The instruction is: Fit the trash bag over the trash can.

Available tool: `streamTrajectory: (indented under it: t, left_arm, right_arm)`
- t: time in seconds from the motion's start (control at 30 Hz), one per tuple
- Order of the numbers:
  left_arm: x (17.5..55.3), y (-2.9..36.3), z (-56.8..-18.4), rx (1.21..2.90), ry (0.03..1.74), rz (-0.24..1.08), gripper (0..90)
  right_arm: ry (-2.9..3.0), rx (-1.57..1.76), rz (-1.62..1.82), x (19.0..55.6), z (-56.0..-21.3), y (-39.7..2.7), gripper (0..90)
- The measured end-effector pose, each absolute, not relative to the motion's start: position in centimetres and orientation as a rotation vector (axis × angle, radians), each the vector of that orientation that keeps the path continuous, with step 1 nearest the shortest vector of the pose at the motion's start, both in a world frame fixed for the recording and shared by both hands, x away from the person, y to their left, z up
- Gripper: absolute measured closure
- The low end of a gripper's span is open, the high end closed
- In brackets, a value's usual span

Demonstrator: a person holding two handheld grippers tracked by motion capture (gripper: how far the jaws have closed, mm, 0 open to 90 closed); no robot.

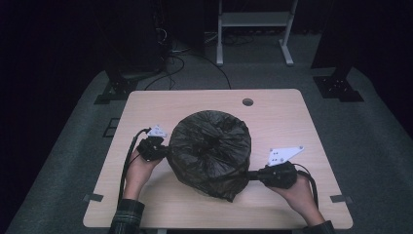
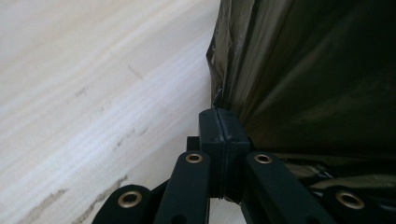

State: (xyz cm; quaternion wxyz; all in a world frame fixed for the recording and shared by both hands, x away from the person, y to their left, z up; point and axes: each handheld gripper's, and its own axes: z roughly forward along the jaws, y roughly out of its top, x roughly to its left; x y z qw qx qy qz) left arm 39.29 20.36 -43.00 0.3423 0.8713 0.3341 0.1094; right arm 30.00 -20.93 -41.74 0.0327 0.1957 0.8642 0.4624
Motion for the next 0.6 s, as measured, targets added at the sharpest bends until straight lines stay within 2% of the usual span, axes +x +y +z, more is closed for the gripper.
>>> streamTrajectory:
  t: [0.2,0.23,0.27,0.3,0.37,0.4,0.43,0.6]
  left_arm:
    - [39.5,20.4,-43.8,2.282,0.888,0.275,89.4]
    - [39.5,20.4,-43.8,2.282,0.888,0.275,87.3]
    - [39.4,20.6,-43.4,2.26,0.883,0.3,81.5]
    - [39.4,20.6,-43.4,2.26,0.883,0.3,78.1]
    - [39.0,21.2,-42.5,2.215,0.876,0.302,70.4]
    - [39.0,21.2,-42.5,2.215,0.876,0.302,66.7]
    - [38.9,21.5,-42.1,2.198,0.87,0.294,66.7]
    - [37.8,22.9,-40.5,2.11,0.852,0.303,38.9]
  right_arm:
    - [2.701,0.64,1.382,30.1,-43.5,-20.7,90.0]
    - [2.69,0.642,1.389,30.1,-43.4,-20.9,82.6]
    - [2.677,0.656,1.408,30.1,-43.1,-21.1,73.5]
    - [2.677,0.656,1.408,30.1,-43.1,-21.1,73.5]
    - [2.643,0.656,1.427,30.0,-42.3,-21.5,62.7]
    - [2.643,0.656,1.427,30.0,-42.3,-21.5,62.7]
    - [2.63,0.666,1.436,30.0,-42.0,-21.7,60.1]
    - [2.552,0.687,1.483,29.9,-40.4,-22.7,41.9]
